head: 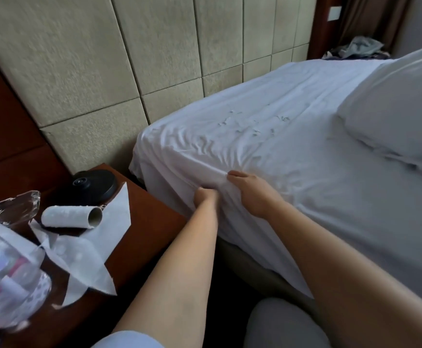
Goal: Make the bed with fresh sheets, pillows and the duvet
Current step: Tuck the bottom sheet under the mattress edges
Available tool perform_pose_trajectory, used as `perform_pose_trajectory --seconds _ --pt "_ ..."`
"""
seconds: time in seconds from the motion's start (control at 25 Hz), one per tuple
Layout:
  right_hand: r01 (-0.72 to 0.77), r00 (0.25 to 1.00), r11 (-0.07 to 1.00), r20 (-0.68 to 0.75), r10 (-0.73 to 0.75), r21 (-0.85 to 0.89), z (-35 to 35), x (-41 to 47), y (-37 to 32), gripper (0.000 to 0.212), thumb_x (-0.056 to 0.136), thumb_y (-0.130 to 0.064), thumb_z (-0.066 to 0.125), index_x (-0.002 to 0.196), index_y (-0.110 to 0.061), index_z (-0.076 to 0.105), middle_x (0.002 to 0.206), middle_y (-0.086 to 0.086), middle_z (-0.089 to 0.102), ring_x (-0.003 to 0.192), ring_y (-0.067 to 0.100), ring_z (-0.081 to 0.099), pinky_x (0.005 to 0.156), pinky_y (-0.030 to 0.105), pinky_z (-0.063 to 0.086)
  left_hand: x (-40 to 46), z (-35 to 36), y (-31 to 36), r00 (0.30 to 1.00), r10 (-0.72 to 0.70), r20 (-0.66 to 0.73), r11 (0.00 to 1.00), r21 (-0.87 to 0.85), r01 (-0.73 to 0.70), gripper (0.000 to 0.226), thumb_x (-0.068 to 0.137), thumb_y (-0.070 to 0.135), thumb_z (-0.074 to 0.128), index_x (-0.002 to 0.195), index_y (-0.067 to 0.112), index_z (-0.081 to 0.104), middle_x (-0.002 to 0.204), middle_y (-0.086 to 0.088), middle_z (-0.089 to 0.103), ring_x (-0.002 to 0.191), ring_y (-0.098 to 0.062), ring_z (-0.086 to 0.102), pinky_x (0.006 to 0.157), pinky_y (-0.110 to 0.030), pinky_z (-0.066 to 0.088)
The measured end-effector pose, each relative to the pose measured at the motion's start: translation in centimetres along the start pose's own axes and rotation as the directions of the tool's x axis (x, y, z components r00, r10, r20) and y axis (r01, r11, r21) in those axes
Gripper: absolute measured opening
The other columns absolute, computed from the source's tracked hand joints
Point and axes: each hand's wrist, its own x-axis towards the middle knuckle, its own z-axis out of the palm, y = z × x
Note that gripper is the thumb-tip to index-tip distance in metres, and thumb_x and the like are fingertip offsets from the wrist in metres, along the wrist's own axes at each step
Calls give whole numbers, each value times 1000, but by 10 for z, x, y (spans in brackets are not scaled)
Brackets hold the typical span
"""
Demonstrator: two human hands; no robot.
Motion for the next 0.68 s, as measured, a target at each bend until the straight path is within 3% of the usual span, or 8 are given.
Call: perform_pose_trajectory --seconds 0.12,0.2,0.28,0.36,0.48,0.56,0.6,0.68 --pt "37 998 984 -36 -44 -172 4 -31 7 52 94 3 32 145 -9 37 156 -1 25 142 18 26 110 23 22 -24 13 -24 995 45 88 994 -104 -35 38 96 11 45 134 8 48 133 -13 54 121 -33 52 103 -40 43" --pt "75 997 942 -1 -79 -327 9 -51 11 48 91 -3 31 134 -6 52 150 6 37 138 21 36 110 31 32 -33 14 -31 992 111 62 994 -3 -111 36 97 10 43 133 6 49 131 -15 55 120 -32 53 101 -36 44" --pt "143 989 830 50 -138 -539 21 -67 25 54 81 -12 27 115 -9 68 131 8 59 123 25 55 103 36 41 -42 15 -45 982 167 85 986 9 -168 42 97 15 46 139 12 45 135 -11 53 123 -30 50 105 -34 40" --pt "210 976 705 190 -108 -677 34 -83 35 56 79 -16 25 110 -15 72 126 4 63 120 22 58 108 36 32 -49 19 -60 974 176 141 984 -51 -171 55 94 14 55 146 18 37 142 -7 46 127 -26 46 107 -32 37" --pt "253 959 725 263 -102 -641 58 -104 53 31 83 -30 47 103 -37 69 118 -15 66 117 6 58 109 24 30 -50 25 -80 974 180 137 984 -20 -179 62 88 6 62 143 17 36 137 -10 50 122 -28 51 104 -37 43" --pt "254 935 795 351 -55 -551 73 -118 52 32 77 -24 49 88 -23 78 107 -7 71 101 11 68 93 25 48 -48 31 -93 982 156 108 988 -28 -154 49 84 1 60 130 12 47 126 -13 58 114 -29 57 98 -43 48" --pt "249 922 831 385 -46 -498 83 -124 54 38 78 -20 44 90 -12 78 110 0 70 101 16 68 88 27 51 -47 35 -99 984 132 119 991 -33 -129 39 84 2 57 122 10 53 120 -14 62 111 -30 59 96 -44 49" --pt "144 946 914 325 -14 -380 93 -130 48 43 90 -14 42 127 -2 59 144 8 46 130 21 47 105 28 37 -43 40 -110 982 93 167 996 -7 -93 31 84 4 51 110 9 65 112 -15 66 106 -30 61 94 -44 51"
